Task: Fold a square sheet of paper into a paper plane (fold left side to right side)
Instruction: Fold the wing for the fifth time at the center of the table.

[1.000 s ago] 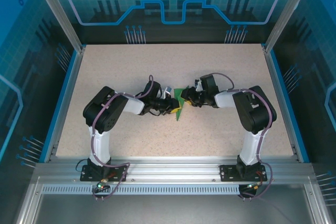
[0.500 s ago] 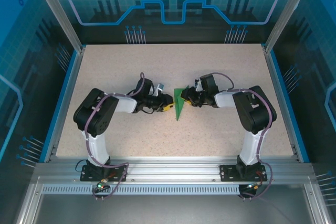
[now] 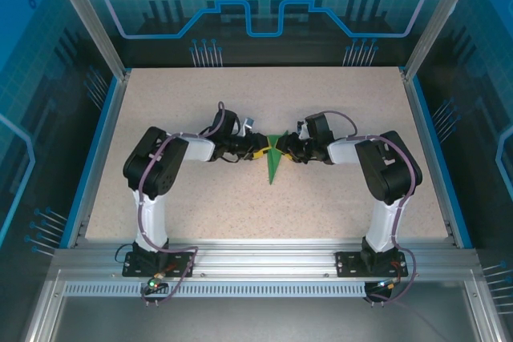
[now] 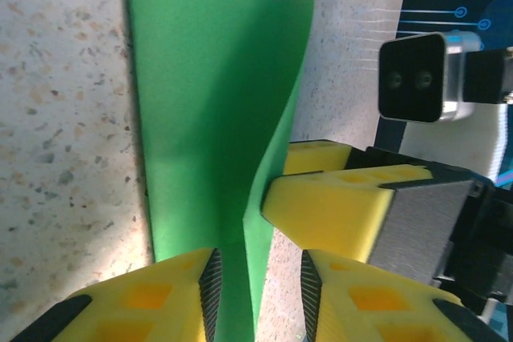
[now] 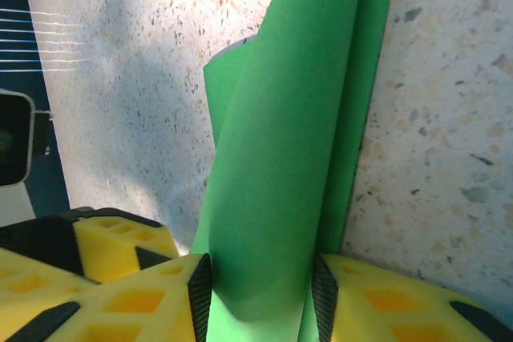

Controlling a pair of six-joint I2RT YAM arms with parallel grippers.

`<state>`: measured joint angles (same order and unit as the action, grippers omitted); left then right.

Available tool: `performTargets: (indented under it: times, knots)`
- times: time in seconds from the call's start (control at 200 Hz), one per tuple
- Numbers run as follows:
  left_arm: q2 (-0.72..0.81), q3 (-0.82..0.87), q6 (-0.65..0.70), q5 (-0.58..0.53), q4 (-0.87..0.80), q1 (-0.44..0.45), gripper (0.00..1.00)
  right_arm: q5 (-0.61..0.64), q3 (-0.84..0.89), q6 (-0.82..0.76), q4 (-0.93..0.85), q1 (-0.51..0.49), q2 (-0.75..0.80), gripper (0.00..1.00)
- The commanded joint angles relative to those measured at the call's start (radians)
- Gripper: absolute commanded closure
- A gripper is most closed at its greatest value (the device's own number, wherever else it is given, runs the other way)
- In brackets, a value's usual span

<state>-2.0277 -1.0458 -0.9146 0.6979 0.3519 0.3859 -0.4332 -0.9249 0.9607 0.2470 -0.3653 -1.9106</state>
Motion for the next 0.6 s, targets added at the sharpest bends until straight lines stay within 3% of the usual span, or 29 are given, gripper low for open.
performTargets:
  times: [0.0,0.475,0.595]
  knots:
    - [-0.032,-0.033,0.005,0.040,-0.020,0.001,0.66,0.024,0.005,-0.022,-0.068,-0.018,-0.050,0.60]
    - [-0.084,-0.066,-0.019,0.056,0.016,0.020,0.66,0.020,0.004,-0.022,-0.072,-0.018,-0.052,0.60]
    - [-0.095,-0.079,-0.017,0.056,0.012,0.024,0.71,0.023,0.003,-0.021,-0.075,-0.018,-0.051,0.60]
